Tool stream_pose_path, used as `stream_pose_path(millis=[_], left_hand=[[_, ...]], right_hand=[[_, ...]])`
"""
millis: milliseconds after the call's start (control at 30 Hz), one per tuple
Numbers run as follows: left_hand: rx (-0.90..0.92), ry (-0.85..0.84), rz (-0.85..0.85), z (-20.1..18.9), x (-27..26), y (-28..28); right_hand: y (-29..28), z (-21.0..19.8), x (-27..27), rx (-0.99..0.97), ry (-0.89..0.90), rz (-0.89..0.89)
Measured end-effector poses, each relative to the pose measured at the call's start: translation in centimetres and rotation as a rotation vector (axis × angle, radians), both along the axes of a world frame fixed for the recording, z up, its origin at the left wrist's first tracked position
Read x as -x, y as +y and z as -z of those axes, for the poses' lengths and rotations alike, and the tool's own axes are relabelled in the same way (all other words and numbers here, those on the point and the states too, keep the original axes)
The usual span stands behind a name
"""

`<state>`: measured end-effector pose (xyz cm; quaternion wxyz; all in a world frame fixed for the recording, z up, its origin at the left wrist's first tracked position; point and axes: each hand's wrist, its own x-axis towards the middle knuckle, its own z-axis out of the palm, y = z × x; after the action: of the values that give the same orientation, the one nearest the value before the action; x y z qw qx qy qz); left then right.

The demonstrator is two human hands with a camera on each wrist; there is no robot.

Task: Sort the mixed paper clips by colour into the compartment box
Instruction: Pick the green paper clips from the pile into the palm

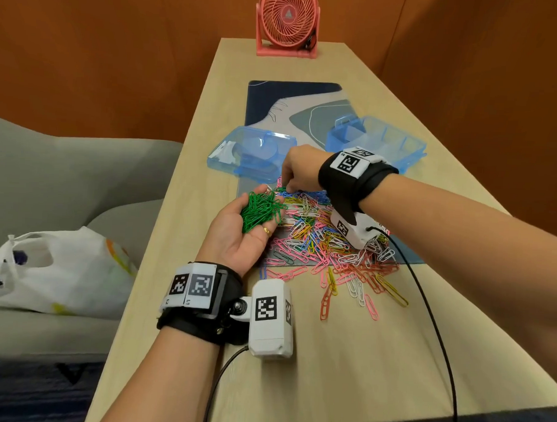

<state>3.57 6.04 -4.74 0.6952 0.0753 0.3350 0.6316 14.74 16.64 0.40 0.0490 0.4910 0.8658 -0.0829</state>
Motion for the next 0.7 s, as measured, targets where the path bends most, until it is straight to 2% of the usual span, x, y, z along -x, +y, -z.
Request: stream_pose_path(millis=[267, 433, 533, 633, 700], left_hand=[[-0.001, -0.044, -0.017, 0.5, 0.2, 0.3], [-0.004, -0.049, -0.015, 0.5, 0.2, 0.3], [0.007, -0.046, -0.013, 0.5, 0.2, 0.3], [0.017, -0.048, -0.009, 0.4, 0.2, 0.3], [0.013, -0.079, -0.006, 0.3, 0.1, 0.2]], right_hand=[[0.1, 0.0, -0.4, 0.019, -0.039, 0.012], [-0.4, -0.7, -1.4, 0.055, 0.092, 0.047], [-1.2, -1.9, -1.7, 0.120, 0.245, 0.040], [-2.4, -3.4, -1.3, 0.152, 0.350, -0.022], [-3.4, -4.1, -0.5, 0.182, 0.348, -0.081]])
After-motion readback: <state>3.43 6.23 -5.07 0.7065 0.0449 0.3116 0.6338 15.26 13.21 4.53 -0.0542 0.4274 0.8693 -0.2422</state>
